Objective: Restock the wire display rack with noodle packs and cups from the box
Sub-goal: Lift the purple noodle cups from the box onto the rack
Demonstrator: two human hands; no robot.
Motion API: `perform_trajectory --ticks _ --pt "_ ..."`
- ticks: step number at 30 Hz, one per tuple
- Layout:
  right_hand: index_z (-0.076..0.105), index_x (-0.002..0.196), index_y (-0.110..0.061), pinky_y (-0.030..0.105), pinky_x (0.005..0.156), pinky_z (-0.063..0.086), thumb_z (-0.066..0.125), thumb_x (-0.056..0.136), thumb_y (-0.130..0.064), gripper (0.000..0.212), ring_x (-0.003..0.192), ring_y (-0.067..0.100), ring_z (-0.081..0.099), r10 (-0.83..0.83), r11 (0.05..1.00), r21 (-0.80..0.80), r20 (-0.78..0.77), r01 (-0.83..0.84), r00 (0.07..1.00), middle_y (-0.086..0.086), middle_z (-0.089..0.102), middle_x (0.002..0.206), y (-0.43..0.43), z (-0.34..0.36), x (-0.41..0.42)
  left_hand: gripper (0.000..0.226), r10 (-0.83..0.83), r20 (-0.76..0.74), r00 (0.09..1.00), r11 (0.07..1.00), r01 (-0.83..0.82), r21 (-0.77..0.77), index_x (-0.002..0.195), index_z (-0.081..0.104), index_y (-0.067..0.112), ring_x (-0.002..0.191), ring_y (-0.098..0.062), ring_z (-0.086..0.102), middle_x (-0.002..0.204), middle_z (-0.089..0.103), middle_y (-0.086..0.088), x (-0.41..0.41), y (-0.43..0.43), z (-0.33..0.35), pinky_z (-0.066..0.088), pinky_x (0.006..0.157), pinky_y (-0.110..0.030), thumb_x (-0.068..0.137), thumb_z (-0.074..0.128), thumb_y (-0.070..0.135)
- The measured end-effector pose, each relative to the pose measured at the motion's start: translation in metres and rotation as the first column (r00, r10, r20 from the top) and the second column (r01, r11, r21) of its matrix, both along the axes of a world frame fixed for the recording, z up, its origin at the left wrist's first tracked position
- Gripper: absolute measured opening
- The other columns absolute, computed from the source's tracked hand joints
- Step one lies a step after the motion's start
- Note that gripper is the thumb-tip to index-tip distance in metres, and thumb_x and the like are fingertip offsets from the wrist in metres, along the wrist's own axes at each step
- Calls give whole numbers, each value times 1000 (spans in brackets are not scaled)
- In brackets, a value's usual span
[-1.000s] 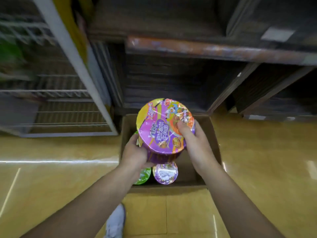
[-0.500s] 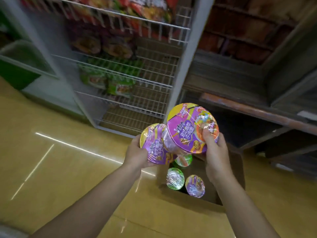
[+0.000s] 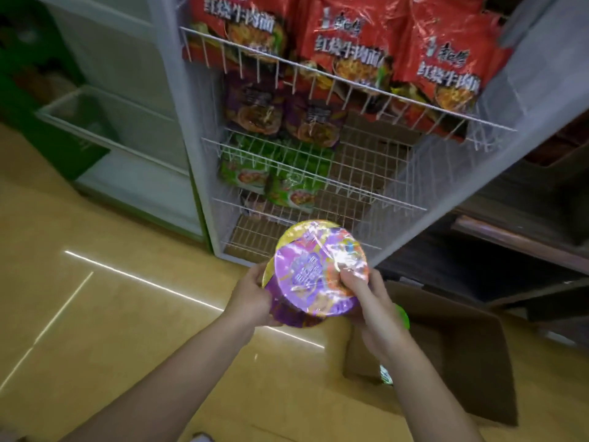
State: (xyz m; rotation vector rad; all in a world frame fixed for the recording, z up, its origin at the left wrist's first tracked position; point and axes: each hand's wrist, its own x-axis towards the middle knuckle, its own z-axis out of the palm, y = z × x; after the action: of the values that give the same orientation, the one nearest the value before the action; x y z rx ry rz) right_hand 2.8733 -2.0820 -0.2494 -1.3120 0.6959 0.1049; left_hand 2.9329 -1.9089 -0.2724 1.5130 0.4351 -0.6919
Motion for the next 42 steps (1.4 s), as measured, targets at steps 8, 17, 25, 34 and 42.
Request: perform_trajectory --ticks 8,17,25,34,42 --pt "53 117 -43 54 106 43 77 64 -66 63 107 21 68 185 981 79 -111 -177 976 -7 73 110 -5 -63 40 29 -205 -6 979 974 204 98 123 57 22 82 -28 73 115 68 -6 51 16 -53 60 56 -38 97 51 12" --pt "53 133 -21 47 96 52 64 77 -50 65 106 25 69 127 971 215 -94 -104 987 5 72 116 -25 -144 88 25 -144 -66 987 969 155 193 119 55 16 81 -27 69 111 69 -14 105 -19 -113 61 58 -38 94 59 15" --pt "52 134 -22 56 98 49 68 80 -55 64 105 26 69 207 961 213 -126 -178 970 5 72 116 -19 -259 140 26 -223 -165 961 945 255 204 116 61 14 86 -33 71 96 75 -16 153 -14 -215 62 68 -42 90 62 21" --pt "69 116 -21 50 100 49 78 54 -71 79 106 27 69 177 982 86 -153 -165 972 5 74 110 -16 -426 237 37 -281 -19 960 942 279 185 90 68 9 70 -27 67 90 73 -22 242 -14 -383 60 66 -43 59 61 28" --pt "67 112 -15 55 89 54 55 81 -54 51 103 29 69 241 970 -7 -69 -242 968 9 75 103 -35 -459 287 20 -253 104 962 938 218 270 104 65 -7 91 -36 68 87 71 -14 290 -22 -454 58 76 -47 96 51 5"
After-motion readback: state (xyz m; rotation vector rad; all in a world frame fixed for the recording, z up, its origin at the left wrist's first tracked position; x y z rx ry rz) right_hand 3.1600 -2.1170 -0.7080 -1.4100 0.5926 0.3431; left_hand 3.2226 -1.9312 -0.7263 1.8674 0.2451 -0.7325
